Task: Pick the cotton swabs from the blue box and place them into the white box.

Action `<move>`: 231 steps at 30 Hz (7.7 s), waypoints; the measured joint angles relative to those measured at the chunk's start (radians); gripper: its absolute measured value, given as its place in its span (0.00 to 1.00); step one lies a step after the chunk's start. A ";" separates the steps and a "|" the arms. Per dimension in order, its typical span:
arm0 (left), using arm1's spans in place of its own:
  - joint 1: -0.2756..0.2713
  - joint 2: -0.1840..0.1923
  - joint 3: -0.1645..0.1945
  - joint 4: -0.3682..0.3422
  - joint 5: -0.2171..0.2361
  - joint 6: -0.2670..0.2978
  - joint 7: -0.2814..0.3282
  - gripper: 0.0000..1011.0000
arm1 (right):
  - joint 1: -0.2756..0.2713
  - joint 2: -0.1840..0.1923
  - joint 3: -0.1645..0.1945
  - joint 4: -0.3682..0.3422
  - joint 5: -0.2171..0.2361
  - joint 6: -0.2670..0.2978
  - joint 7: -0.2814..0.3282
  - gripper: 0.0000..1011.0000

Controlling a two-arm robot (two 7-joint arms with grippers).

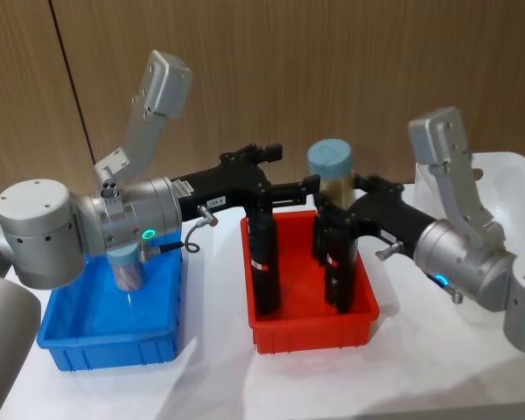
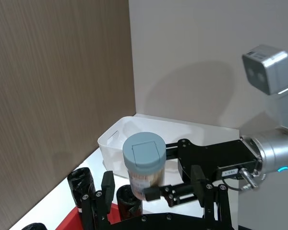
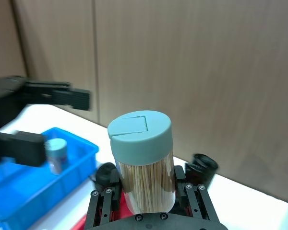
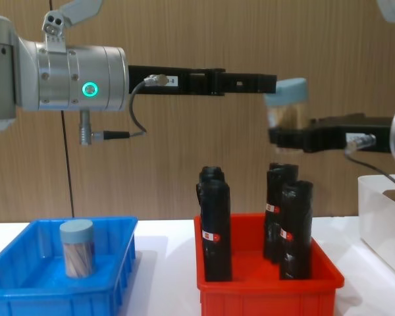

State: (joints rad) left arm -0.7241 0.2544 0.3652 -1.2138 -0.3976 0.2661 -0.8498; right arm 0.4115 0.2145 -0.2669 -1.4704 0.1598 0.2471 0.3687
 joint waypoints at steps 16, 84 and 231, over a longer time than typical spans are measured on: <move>0.000 0.000 0.000 0.000 0.000 0.000 0.000 0.99 | 0.038 0.028 0.057 0.128 -0.006 -0.031 -0.115 0.64; 0.000 0.000 0.000 0.000 0.000 0.000 0.000 0.99 | 0.169 0.090 0.223 0.519 0.033 -0.071 -0.299 0.99; 0.487 0.128 0.089 -0.412 0.197 -0.252 0.839 0.99 | -0.225 0.087 0.064 0.006 0.150 -0.248 -0.069 0.99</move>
State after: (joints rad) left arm -0.2372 0.3821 0.4542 -1.6262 -0.2004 0.0138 -0.0110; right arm 0.1868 0.3014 -0.2026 -1.4640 0.3094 -0.0005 0.2998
